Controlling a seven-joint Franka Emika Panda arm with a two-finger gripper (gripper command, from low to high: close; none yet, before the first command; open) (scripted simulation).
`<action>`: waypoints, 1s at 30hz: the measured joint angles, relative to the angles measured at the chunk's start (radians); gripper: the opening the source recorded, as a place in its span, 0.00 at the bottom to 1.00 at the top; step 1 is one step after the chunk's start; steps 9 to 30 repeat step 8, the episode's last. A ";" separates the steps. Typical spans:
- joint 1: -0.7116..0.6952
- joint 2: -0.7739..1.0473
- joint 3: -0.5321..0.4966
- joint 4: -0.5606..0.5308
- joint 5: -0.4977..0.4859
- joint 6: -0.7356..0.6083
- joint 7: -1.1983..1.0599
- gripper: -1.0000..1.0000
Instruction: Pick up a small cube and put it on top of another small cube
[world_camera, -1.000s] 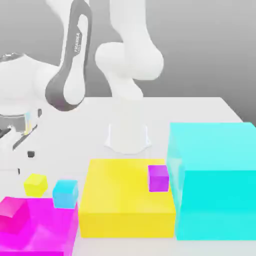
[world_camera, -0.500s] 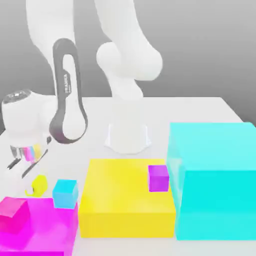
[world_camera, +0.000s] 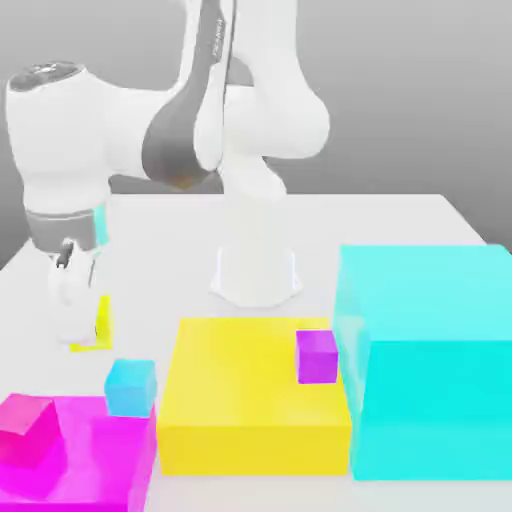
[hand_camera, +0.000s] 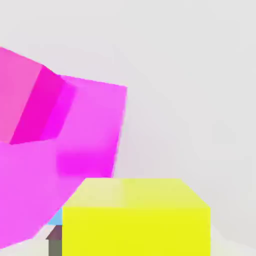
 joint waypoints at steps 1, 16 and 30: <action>0.005 0.018 0.006 -0.002 -0.001 0.019 -0.003 0.00; 0.011 0.107 0.011 -0.021 -0.007 0.128 -0.001 1.00; 0.011 0.107 0.011 -0.021 -0.007 0.128 -0.001 1.00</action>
